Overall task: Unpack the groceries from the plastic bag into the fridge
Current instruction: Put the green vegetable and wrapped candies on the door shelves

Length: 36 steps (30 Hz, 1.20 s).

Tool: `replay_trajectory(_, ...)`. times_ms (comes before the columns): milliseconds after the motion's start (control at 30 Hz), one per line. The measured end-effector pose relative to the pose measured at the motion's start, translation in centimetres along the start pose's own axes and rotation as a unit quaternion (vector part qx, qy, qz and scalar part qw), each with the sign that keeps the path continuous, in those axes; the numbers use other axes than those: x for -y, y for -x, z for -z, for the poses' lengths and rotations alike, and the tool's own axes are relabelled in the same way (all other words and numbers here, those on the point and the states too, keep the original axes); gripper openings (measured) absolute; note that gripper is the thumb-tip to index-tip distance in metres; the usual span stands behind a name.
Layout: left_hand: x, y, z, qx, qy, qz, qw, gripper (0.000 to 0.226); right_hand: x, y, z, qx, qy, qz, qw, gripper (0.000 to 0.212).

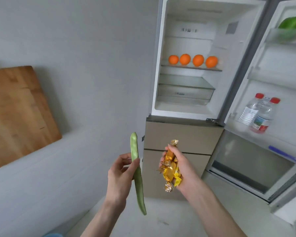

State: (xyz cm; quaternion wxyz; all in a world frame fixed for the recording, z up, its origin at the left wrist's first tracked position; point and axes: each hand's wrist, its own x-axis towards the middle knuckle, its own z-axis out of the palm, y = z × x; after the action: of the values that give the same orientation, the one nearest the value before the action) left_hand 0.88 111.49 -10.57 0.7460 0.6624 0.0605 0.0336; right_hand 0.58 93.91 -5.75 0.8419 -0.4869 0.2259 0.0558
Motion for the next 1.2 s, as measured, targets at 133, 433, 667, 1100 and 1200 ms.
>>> replay_trajectory(133, -0.5, -5.7, -3.7, 0.048, -0.005, 0.000, 0.999, 0.008, 3.5, -3.0, 1.7, -0.039, -0.051, 0.031, 0.997, 0.020)
replay_trajectory(433, 0.4, -13.5, -16.7, 0.174, -0.017, 0.027, 0.984, 0.011, 9.8, -6.9, 8.9, -0.138, -0.142, 0.091, 0.976, 0.024)
replay_trajectory(667, 0.2, -17.4, -27.8, 0.239, -0.022, -0.006, 0.971, 0.014, 15.5, -14.2, 15.7, -0.192, -0.207, 0.086, 0.956, 0.023)
replay_trajectory(1100, -7.8, -20.7, -48.9, 0.393, 0.013, -0.159, 0.905, 0.013, 27.0, -17.6, 26.3, -0.212, -0.233, 0.181, 0.932, 0.020)
replay_trajectory(1200, -9.6, -20.7, -52.0, 0.441, 0.015, -0.180, 0.879, 0.010, 29.3, -14.7, 25.4, -0.209, -0.223, 0.237, 0.922, 0.020)
